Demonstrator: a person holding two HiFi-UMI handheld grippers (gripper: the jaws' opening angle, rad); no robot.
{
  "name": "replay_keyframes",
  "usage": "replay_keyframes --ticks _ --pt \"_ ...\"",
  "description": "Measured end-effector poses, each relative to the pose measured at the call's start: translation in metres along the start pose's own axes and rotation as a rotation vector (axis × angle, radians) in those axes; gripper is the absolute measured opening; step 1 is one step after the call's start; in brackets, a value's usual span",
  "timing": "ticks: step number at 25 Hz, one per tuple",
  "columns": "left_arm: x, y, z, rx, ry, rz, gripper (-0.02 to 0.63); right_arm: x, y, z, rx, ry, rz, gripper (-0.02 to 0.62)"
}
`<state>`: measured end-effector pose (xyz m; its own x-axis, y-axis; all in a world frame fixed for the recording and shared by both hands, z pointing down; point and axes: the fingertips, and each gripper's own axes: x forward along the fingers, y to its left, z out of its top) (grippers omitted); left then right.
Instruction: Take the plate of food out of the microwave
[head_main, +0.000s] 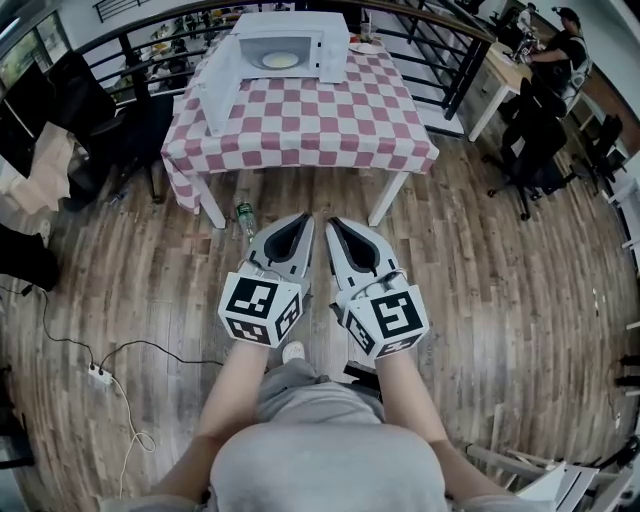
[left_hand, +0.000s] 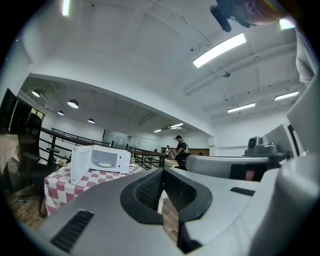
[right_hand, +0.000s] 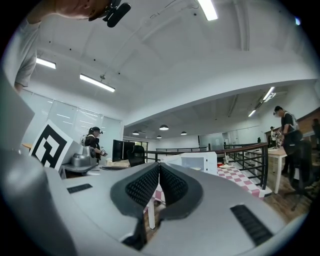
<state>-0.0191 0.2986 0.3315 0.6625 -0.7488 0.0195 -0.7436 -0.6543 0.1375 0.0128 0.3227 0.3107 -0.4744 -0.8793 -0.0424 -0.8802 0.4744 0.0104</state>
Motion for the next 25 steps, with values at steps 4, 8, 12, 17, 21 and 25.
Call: replay_keyframes --ticks 4,8,12,17,21,25 --pt "0.014 0.018 0.003 0.011 0.006 -0.016 0.003 0.024 -0.007 -0.006 -0.027 0.027 -0.019 0.028" --pt "0.027 0.036 0.008 0.015 -0.004 -0.032 0.003 0.047 -0.011 -0.01 -0.03 0.037 -0.028 0.026" --pt "0.037 0.053 0.012 0.027 -0.01 -0.041 0.003 0.067 -0.013 -0.013 -0.028 0.05 -0.029 0.028" --pt "0.045 0.069 0.017 0.043 -0.022 -0.037 0.003 0.085 -0.018 -0.015 -0.018 0.059 -0.037 0.028" --pt "0.05 0.082 0.018 0.043 -0.022 -0.018 0.003 0.097 -0.019 -0.016 -0.026 0.066 -0.03 0.028" --pt "0.054 0.091 0.019 0.048 -0.03 -0.01 0.003 0.11 -0.02 -0.021 -0.018 0.082 -0.013 0.028"
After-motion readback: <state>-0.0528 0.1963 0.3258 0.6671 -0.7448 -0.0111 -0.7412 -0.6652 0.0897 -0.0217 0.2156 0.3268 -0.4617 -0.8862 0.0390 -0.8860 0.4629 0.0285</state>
